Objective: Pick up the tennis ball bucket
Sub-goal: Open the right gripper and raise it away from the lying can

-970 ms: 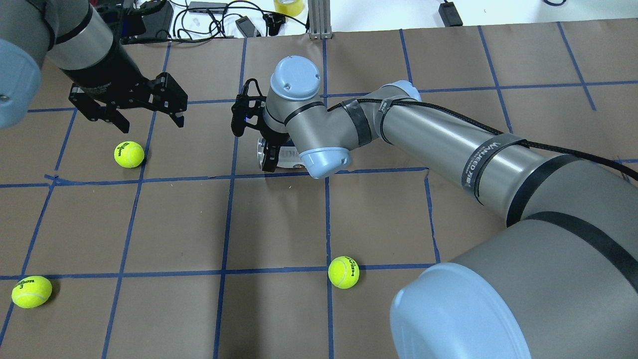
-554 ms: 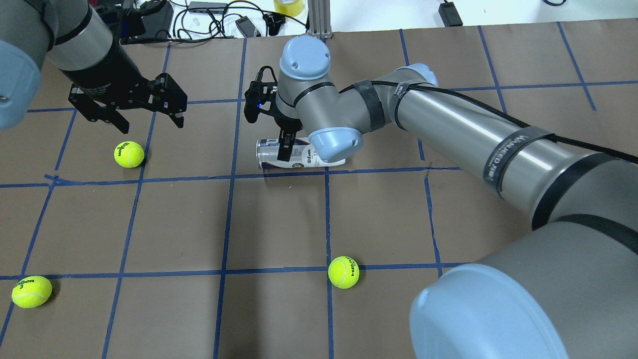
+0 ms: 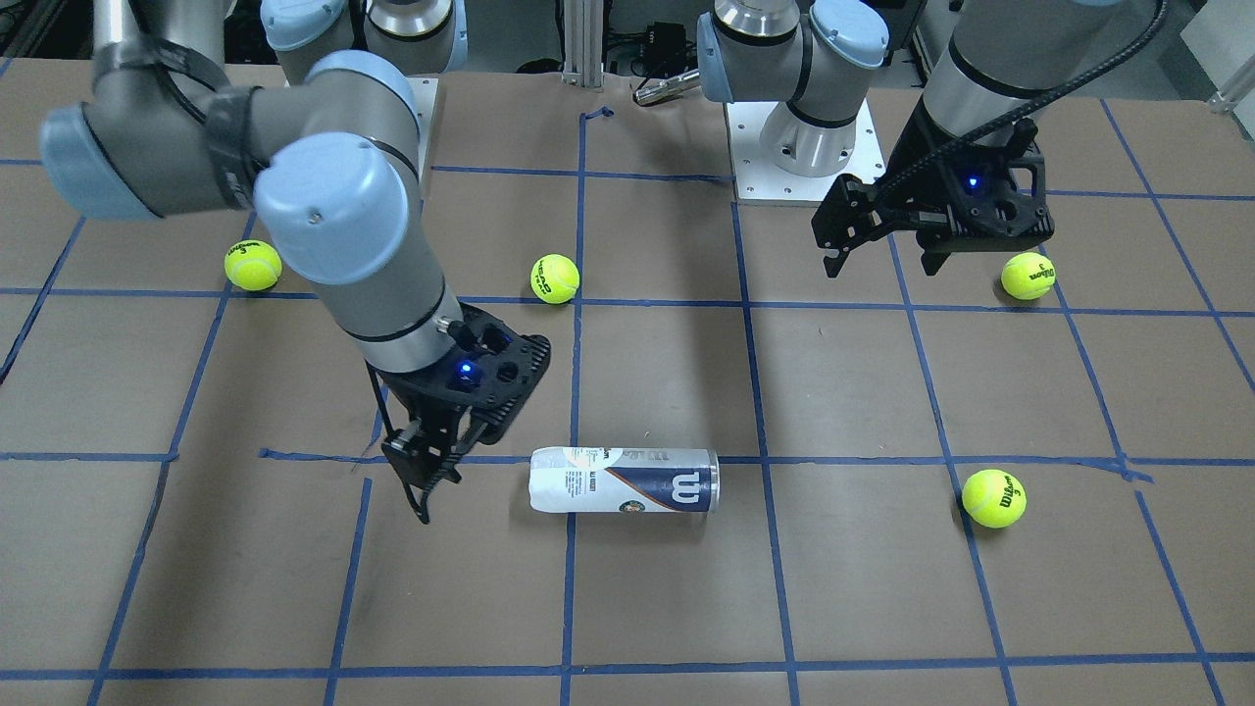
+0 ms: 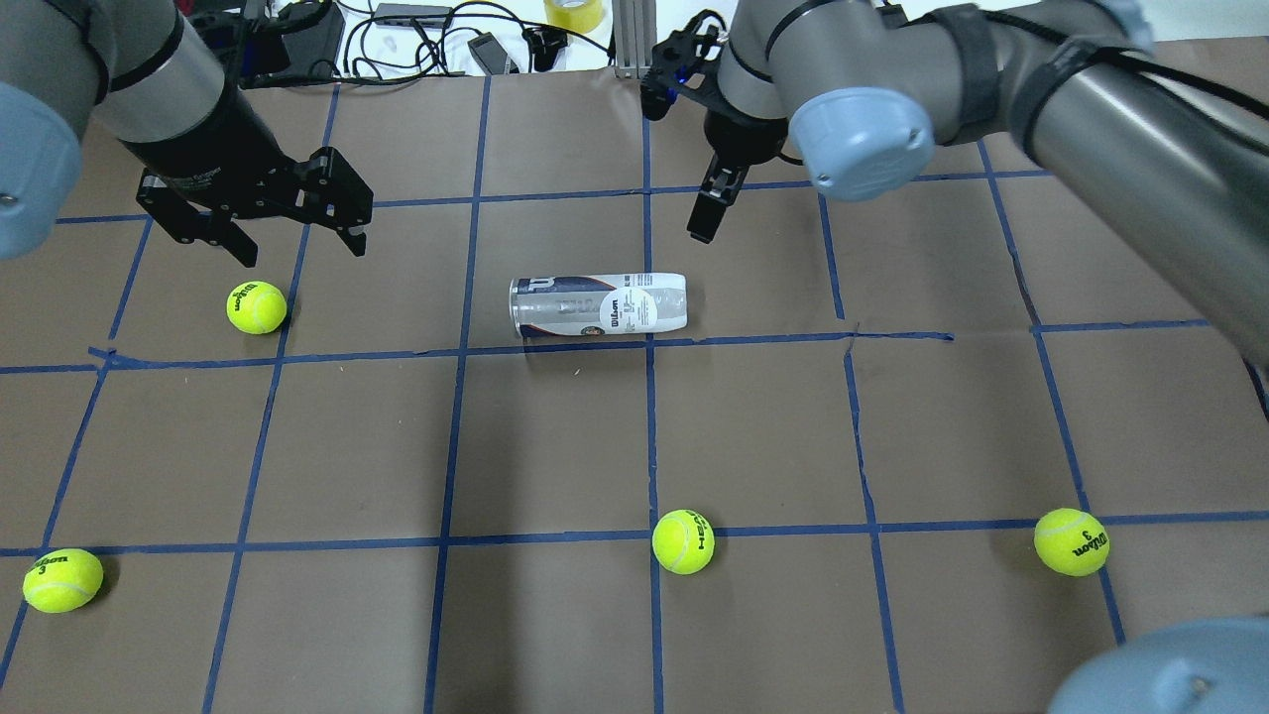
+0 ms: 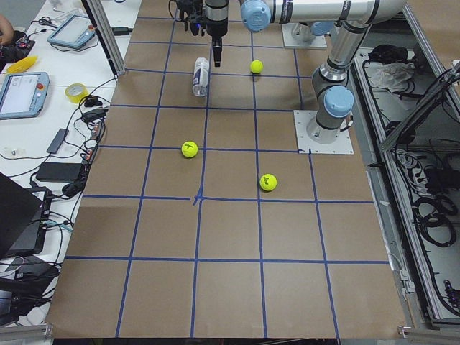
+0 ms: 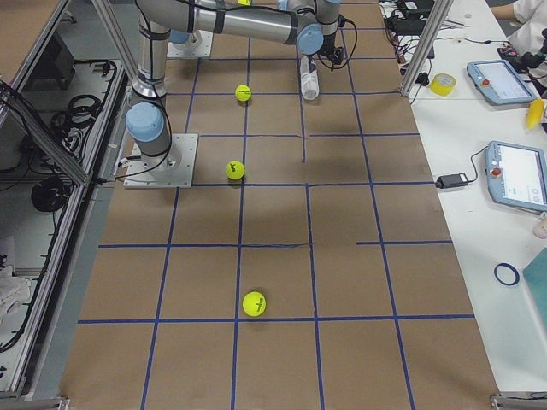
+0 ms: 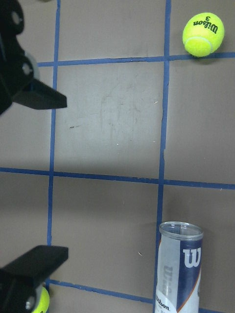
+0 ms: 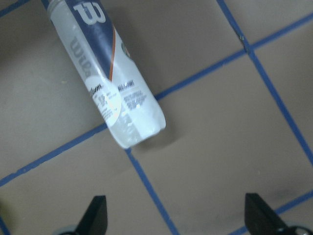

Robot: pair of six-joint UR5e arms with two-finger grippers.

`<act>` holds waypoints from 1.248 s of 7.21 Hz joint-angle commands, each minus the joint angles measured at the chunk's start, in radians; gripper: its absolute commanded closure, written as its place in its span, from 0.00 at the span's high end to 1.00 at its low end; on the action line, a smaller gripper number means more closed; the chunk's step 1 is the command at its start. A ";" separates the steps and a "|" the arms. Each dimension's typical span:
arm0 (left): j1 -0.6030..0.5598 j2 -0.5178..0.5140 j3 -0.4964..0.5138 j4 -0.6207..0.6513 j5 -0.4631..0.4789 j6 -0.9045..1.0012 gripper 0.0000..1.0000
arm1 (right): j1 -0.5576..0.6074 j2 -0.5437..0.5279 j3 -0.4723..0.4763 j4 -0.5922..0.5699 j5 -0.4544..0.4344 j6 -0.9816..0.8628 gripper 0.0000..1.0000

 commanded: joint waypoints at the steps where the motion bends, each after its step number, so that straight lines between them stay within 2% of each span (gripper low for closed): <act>1: 0.002 -0.004 -0.002 0.009 -0.005 0.008 1.00 | -0.033 -0.169 0.002 0.145 -0.026 0.130 1.00; 2: 0.005 -0.014 0.003 0.010 -0.008 0.008 1.00 | -0.046 -0.220 -0.001 0.186 -0.052 0.161 1.00; 3: 0.006 -0.028 -0.002 0.015 -0.018 0.010 1.00 | -0.062 -0.253 -0.001 0.225 -0.137 0.225 1.00; 4: 0.008 -0.037 0.007 0.015 -0.021 0.026 1.00 | -0.063 -0.280 0.005 0.227 -0.149 0.272 1.00; 5: 0.008 -0.051 0.010 0.022 -0.044 0.068 1.00 | -0.074 -0.281 0.005 0.228 -0.138 0.419 1.00; 6: 0.009 -0.071 -0.002 0.068 -0.123 0.092 1.00 | -0.080 -0.290 0.003 0.230 -0.144 0.561 1.00; 8: 0.017 -0.140 -0.014 0.180 -0.164 0.102 1.00 | -0.089 -0.311 0.005 0.242 -0.152 0.644 1.00; 9: 0.019 -0.171 -0.034 0.212 -0.220 0.120 1.00 | -0.097 -0.313 0.005 0.260 -0.135 0.763 1.00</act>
